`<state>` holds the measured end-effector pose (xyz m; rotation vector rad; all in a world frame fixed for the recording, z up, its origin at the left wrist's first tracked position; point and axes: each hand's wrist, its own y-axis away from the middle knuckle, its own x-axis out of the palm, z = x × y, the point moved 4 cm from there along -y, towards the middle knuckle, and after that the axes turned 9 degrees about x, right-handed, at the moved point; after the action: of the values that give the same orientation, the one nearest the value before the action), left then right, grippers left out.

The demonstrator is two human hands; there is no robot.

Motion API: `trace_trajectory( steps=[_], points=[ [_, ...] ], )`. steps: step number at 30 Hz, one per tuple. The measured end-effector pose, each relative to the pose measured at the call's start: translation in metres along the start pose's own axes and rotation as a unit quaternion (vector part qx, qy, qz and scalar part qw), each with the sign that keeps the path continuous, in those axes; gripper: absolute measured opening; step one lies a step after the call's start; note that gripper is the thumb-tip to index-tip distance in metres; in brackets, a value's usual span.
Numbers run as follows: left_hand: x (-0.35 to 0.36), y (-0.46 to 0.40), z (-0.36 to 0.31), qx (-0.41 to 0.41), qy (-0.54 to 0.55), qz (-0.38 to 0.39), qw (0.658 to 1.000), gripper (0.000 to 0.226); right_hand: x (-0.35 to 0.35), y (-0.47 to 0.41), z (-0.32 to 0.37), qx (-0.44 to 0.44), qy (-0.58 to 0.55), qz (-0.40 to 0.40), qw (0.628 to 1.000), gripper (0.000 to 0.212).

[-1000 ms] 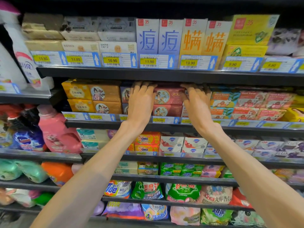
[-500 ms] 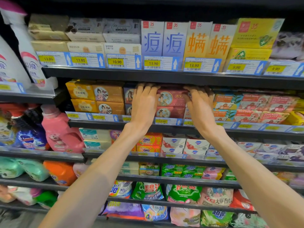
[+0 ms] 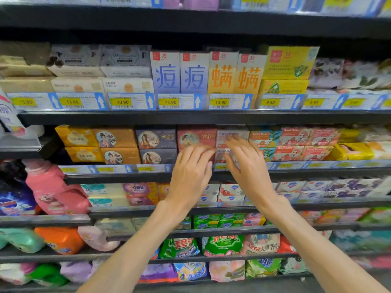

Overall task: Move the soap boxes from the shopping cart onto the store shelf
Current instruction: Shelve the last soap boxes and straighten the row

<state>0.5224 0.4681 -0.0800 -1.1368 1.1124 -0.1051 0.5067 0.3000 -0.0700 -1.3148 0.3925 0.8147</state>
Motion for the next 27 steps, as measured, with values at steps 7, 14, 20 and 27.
trace_trajectory(
  steps=[7, 14, 20, 27],
  points=[
    [0.041, -0.025, -0.054, 0.008, 0.029, 0.074, 0.997, 0.041, -0.034, 0.027, -0.061, 0.032, 0.007, 0.020, 0.999, 0.027],
    [0.068, -0.048, -0.066, -0.068, -0.014, 0.089, 0.994, 0.045, -0.050, 0.029, -0.105, 0.049, -0.001, 0.052, 0.997, 0.029],
    [0.075, -0.050, -0.073, -0.093, -0.031, 0.092, 0.991, 0.046, -0.051, 0.021, -0.112, 0.033, -0.013, 0.076, 0.996, 0.037],
    [0.062, -0.036, -0.075, -0.116, 0.006, 0.056, 0.992, 0.037, -0.040, 0.002, -0.100, -0.006, 0.017, 0.065, 0.998, 0.035]
  ],
)
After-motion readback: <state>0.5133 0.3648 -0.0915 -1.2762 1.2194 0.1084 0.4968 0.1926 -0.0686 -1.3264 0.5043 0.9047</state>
